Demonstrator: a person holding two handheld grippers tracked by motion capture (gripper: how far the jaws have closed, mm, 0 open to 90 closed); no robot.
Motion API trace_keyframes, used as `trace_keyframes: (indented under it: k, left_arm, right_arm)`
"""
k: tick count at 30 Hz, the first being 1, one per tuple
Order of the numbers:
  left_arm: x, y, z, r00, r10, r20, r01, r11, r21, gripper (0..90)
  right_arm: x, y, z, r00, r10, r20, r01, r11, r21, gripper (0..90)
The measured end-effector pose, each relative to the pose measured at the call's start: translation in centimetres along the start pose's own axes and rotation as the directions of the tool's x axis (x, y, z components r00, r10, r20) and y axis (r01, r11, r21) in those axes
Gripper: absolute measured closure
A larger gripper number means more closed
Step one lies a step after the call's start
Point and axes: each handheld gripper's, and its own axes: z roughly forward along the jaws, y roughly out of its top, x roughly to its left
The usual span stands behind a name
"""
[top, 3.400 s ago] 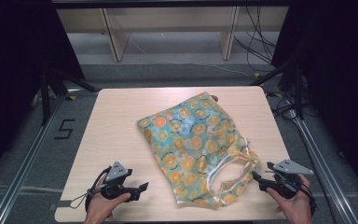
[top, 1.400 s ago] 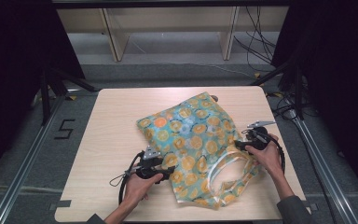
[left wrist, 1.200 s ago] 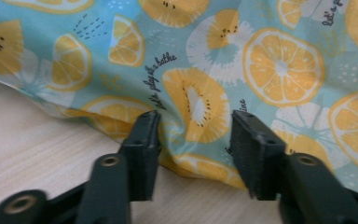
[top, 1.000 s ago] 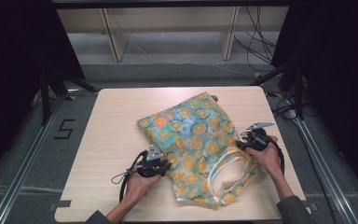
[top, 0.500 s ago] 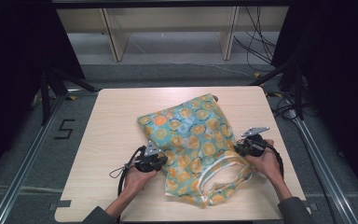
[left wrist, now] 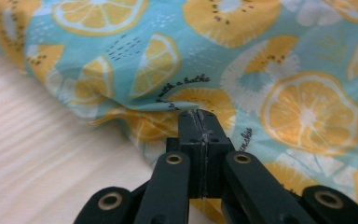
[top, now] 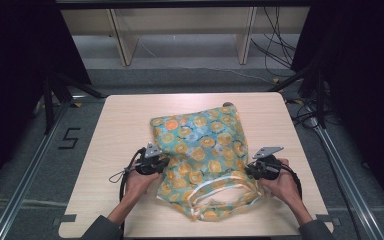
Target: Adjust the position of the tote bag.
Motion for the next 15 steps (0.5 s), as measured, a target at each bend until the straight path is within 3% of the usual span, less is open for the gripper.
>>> trace_keyframes:
  k: [1, 2, 6, 7, 12, 15]
  left_arm:
    - [0.3, 0.0, 0.0, 0.9999, -0.009, -0.004, 0.009, 1.0, -0.001, 89.2]
    - [0.5, 0.0, 0.1, 0.9998, -0.02, -0.009, 0.02, 0.9998, -0.009, 89.2]
    - [1.4, 0.0, -0.1, 0.999, -0.035, -0.028, 0.034, 0.9994, -0.005, 89.1]
    - [1.6, 0.0, -0.1, 0.9985, -0.045, -0.032, 0.044, 0.999, -0.005, 89.1]
    - [2.4, 0.1, -0.4, 0.9982, -0.023, -0.056, 0.023, 0.9997, -0.003, 89.0]
    - [2.6, 0.1, -0.3, 0.9974, -0.05, -0.052, 0.049, 0.9987, -0.014, 88.3]
  right_arm:
    - [0.0, 0.0, 0.1, 0.9991, -0.041, -0.009, 0.041, 0.9989, -0.022, 81.8]
    - [0.4, 0.0, 0.2, 0.9985, -0.05, -0.022, 0.049, 0.9983, -0.032, 81.8]
    - [1.8, 0.1, 0.1, 0.9979, -0.05, -0.042, 0.05, 0.9986, -0.018, 81.8]
    - [1.9, 0.1, 0.2, 0.9966, -0.071, -0.042, 0.071, 0.9973, -0.02, 81.8]
    - [3.5, 0.2, 0.2, 0.9911, -0.115, -0.067, 0.113, 0.9933, -0.02, 81.8]
    - [4.2, 0.3, 0.4, 0.9898, -0.12, -0.078, 0.118, 0.9927, -0.025, 81.7]
